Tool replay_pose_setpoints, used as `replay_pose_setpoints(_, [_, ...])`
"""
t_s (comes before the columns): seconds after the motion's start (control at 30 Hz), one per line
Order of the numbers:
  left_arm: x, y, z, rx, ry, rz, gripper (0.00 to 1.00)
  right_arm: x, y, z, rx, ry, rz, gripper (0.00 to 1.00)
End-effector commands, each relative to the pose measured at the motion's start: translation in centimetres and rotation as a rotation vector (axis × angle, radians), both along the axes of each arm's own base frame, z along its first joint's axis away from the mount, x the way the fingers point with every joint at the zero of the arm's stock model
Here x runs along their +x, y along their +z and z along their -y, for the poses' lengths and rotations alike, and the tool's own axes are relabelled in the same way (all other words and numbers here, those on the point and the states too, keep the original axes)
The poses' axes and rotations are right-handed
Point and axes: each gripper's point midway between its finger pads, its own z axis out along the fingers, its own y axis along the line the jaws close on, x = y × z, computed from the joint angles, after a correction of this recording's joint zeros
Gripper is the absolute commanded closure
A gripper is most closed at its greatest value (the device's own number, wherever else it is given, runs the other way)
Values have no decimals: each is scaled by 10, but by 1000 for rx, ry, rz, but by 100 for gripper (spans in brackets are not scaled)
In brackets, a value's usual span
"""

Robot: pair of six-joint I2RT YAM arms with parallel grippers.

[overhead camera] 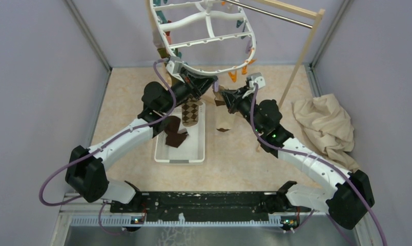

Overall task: Clip the socks to the hanger
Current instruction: Clamp the sock onto the hanger.

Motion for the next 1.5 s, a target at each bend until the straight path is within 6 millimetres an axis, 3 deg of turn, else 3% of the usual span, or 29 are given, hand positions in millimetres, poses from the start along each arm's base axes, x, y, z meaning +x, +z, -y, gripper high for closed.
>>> replay_pose_setpoints(0.0, [6, 11, 0, -11, 16, 2, 100, -8, 25, 3, 48, 18, 76, 100])
replay_pose_setpoints(0.13, [8, 19, 0, -14, 20, 12, 100, -13, 16, 7, 51, 13, 68, 100])
replay_pose_setpoints(0.47, [13, 9, 6, -11, 8, -18, 100, -24, 22, 13, 87, 24, 92, 100])
replay_pose_setpoints(1.23, [10, 2, 7, -4, -7, -38, 100, -10, 49, 1, 92, 30, 141, 100])
replay_pose_setpoints(1.47, [10, 2, 8, -3, -10, -39, 100, -6, 49, 1, 89, 23, 142, 100])
